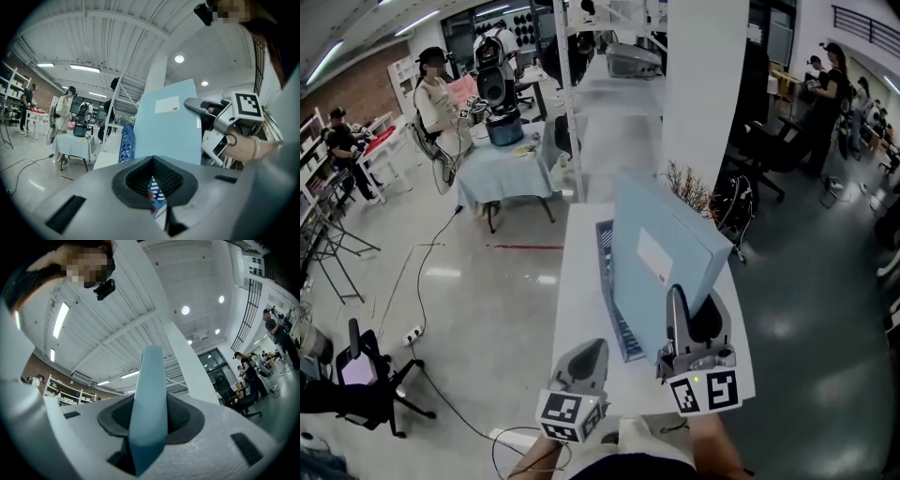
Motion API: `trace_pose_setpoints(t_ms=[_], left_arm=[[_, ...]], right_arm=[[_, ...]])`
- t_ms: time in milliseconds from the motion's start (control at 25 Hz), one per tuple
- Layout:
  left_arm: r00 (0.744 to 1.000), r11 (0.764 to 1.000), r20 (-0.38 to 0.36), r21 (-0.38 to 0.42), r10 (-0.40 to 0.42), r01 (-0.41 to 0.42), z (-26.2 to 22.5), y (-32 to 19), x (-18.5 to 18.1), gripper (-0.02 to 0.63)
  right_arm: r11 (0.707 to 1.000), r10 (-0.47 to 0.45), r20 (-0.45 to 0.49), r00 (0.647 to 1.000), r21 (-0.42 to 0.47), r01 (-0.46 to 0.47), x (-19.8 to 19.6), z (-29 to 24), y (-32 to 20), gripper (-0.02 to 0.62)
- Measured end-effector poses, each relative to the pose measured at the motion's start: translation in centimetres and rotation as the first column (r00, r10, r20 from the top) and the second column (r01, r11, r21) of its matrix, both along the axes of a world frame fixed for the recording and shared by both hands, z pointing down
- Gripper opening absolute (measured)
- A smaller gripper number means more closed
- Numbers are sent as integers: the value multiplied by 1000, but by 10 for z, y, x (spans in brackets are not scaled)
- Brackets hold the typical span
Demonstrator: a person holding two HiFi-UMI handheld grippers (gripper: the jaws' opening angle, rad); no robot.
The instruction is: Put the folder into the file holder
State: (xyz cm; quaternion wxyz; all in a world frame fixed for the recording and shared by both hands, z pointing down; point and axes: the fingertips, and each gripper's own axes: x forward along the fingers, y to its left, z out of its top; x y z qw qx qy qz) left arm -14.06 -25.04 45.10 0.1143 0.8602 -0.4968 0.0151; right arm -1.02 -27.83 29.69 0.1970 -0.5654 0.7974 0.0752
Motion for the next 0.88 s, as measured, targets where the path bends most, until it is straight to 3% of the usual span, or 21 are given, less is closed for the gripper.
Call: trace_pose_setpoints(t_ms=[440,880], left_arm=[[999,999,7,7,-53,52,8,-16,-7,5],[999,998,4,-49,-39,39,10,-23,5,5]], right_arm=[[999,-10,-8,1000,33,10,-6,9,-19,158],[999,-3,-1,1000,49,3,-8,21,-28,158]])
